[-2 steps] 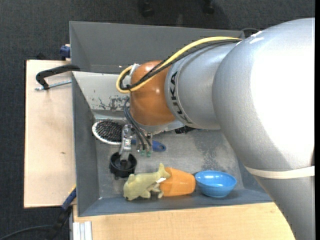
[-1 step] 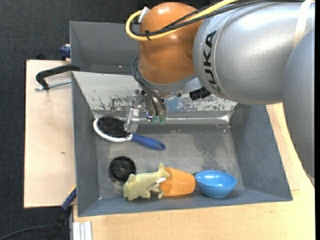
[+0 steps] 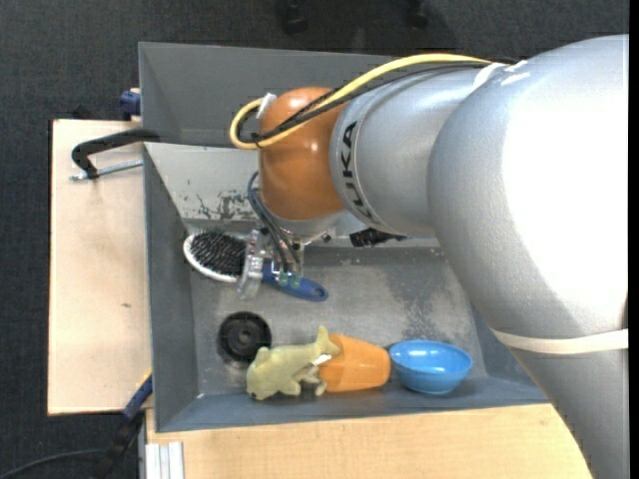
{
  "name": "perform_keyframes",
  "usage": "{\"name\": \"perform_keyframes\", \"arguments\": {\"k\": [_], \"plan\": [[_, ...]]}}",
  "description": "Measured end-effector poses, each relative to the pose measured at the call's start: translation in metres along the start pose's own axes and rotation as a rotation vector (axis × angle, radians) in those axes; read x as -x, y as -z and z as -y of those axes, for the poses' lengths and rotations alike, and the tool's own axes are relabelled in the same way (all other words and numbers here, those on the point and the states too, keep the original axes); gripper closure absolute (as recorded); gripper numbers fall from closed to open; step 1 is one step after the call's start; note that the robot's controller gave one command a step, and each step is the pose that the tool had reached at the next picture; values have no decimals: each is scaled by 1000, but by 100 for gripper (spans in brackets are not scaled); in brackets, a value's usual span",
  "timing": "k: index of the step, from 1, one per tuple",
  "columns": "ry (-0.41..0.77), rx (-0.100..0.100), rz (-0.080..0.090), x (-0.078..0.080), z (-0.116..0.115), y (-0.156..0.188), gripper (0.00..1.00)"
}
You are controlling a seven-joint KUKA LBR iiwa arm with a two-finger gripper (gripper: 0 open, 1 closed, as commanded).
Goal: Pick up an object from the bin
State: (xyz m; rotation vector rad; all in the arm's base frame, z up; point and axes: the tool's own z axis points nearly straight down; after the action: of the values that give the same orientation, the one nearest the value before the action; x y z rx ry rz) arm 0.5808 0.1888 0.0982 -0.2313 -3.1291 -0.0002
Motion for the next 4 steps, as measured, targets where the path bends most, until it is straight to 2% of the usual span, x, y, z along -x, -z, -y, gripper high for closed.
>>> {"name": "perform_keyframes", "arguments": {"k": [1, 2, 3, 4], "plan": [[-105, 3, 8, -17, 21, 54, 100], [-97, 13, 7, 10, 83, -27, 100], [-41, 6, 18, -6, 84, 168, 100], [-41, 3, 9, -8, 84, 162, 0]]}}
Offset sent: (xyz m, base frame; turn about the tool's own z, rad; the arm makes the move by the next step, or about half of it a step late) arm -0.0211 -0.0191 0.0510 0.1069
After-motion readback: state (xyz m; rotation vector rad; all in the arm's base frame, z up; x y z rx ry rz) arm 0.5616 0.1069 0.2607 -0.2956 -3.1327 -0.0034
